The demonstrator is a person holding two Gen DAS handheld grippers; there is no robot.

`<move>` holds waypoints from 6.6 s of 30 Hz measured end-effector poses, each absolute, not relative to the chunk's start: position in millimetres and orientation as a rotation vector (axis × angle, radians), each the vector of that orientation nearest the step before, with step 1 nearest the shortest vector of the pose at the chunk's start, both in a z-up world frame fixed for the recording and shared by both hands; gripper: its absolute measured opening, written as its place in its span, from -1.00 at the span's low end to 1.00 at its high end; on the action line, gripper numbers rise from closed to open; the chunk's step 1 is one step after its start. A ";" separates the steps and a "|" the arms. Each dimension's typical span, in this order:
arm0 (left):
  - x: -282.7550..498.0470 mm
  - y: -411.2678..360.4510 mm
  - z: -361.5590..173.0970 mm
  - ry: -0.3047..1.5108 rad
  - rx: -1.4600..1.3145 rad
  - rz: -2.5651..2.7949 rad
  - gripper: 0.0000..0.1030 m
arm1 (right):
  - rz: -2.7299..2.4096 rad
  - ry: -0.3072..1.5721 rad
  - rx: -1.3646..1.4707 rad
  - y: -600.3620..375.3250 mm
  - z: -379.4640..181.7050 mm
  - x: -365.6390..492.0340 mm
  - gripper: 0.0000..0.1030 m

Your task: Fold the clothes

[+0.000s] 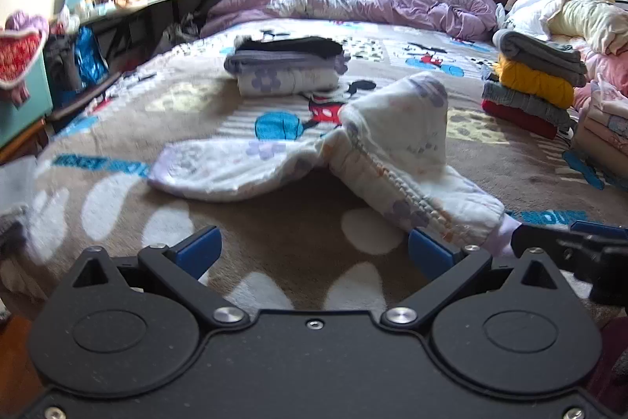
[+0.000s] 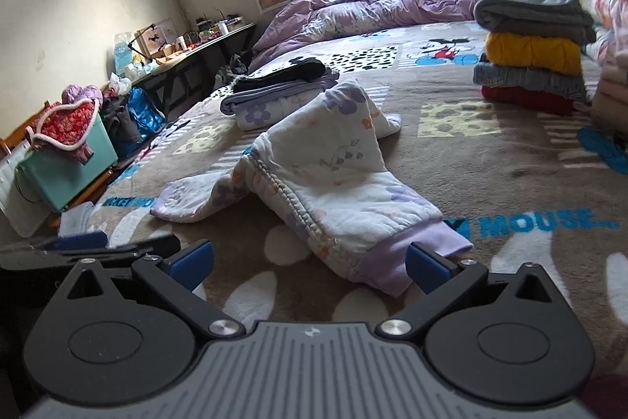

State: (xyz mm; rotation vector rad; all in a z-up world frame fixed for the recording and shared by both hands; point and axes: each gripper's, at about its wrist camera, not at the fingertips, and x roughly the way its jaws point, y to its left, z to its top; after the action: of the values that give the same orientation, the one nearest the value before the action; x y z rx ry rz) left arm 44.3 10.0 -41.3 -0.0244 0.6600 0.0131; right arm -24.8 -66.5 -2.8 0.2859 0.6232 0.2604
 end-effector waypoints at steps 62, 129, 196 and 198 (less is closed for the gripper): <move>159.4 -10.4 -118.6 0.636 -0.338 -0.481 -0.18 | 0.580 0.616 0.564 -190.6 -86.6 117.0 -0.67; 336.5 -4.9 -137.1 0.883 -0.593 -0.536 -0.78 | 0.225 0.445 0.694 -259.6 -97.2 4.0 -0.49; 278.2 163.1 -96.3 0.586 -0.621 -0.244 0.02 | 0.048 0.620 0.460 -299.4 -70.0 185.8 -0.15; 265.7 166.9 -92.8 0.559 -0.610 -0.248 0.05 | 0.051 0.606 0.489 -300.7 -72.4 166.7 -0.15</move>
State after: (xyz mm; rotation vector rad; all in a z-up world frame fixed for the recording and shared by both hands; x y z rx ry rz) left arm 265.7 166.9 -92.8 -0.6101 0.5589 -0.2479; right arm 166.7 -300.7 -72.4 0.4886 0.6059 0.0514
